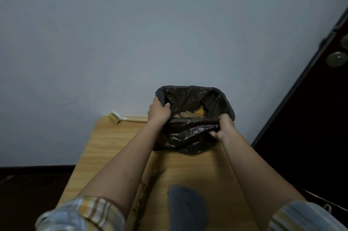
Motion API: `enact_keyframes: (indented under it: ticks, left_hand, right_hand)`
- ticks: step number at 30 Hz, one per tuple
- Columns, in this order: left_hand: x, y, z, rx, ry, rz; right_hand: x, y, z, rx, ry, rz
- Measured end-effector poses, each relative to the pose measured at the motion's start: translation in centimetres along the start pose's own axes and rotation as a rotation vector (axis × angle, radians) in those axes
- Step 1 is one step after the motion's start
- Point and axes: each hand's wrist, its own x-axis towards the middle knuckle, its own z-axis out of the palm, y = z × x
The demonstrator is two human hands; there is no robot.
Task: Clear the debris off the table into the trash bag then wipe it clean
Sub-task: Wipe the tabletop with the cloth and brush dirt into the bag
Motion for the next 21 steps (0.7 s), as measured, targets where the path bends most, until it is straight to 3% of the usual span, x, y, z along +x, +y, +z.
enact_keyframes:
  ticks: [10,15,18,21]
  left_hand:
    - [2.2,-3.2,2.3,-0.170,-0.256,-0.026]
    - [2.7,-4.9,2.8,-0.206,-0.267,-0.048]
    - [2.4,-5.4,2.7,-0.109,-0.251,-0.002]
    - [1.7,-5.7,2.6,0.065,-0.219,0.059]
  right_hand:
    - [5.4,2.6,0.5,0.028,0.072,0.041]
    - [5.6,3.1,-0.2,0.078,-0.043,0.048]
    - [5.1,3.6,-0.8,0.144,-0.145,0.064]
    - [4.3,4.4,-1.3,0.057,-0.139,0.065]
